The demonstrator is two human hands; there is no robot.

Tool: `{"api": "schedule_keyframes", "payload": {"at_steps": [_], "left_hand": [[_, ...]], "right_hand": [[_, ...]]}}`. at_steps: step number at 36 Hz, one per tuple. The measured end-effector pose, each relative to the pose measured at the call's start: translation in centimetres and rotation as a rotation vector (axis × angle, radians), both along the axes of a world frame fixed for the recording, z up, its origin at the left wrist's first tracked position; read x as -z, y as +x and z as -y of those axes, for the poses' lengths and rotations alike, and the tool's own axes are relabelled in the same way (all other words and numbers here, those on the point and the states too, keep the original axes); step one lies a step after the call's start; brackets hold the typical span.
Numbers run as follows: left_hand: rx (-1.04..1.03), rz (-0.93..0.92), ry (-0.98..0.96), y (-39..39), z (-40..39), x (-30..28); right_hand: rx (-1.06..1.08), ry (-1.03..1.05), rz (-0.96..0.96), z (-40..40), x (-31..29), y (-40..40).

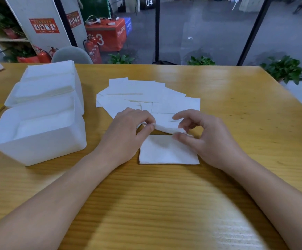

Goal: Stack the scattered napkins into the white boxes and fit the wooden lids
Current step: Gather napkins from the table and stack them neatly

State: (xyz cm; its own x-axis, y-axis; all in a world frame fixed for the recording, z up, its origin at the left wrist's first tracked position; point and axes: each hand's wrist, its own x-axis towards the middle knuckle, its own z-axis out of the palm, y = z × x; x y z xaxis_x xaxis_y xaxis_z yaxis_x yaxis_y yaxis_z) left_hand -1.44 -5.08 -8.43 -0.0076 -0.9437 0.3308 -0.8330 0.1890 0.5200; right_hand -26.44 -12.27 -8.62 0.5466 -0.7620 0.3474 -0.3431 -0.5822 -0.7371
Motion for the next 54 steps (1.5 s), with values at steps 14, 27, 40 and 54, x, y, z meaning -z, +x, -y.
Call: {"api": "schedule_keyframes", "payload": {"at_steps": [14, 27, 40, 54], "left_hand": [[0.019, -0.359, -0.182, 0.0, -0.3, -1.5], [0.023, -0.241, 0.202, 0.6, -0.1, -0.1], [-0.023, -0.055, 0.185, 0.4, -0.4, 0.2], [0.044, 0.007, 0.161, -0.2, -0.2, 1.0]], "right_hand": [[0.07, 0.121, 0.282, 0.0, -1.5, -0.5], [0.059, 0.287, -0.196, 0.6, -1.5, -1.4], [0.079, 0.118, -0.285, 0.9, -0.3, -1.3], [0.117, -0.215, -0.516, 3.0, 0.9, 0.5]]}}
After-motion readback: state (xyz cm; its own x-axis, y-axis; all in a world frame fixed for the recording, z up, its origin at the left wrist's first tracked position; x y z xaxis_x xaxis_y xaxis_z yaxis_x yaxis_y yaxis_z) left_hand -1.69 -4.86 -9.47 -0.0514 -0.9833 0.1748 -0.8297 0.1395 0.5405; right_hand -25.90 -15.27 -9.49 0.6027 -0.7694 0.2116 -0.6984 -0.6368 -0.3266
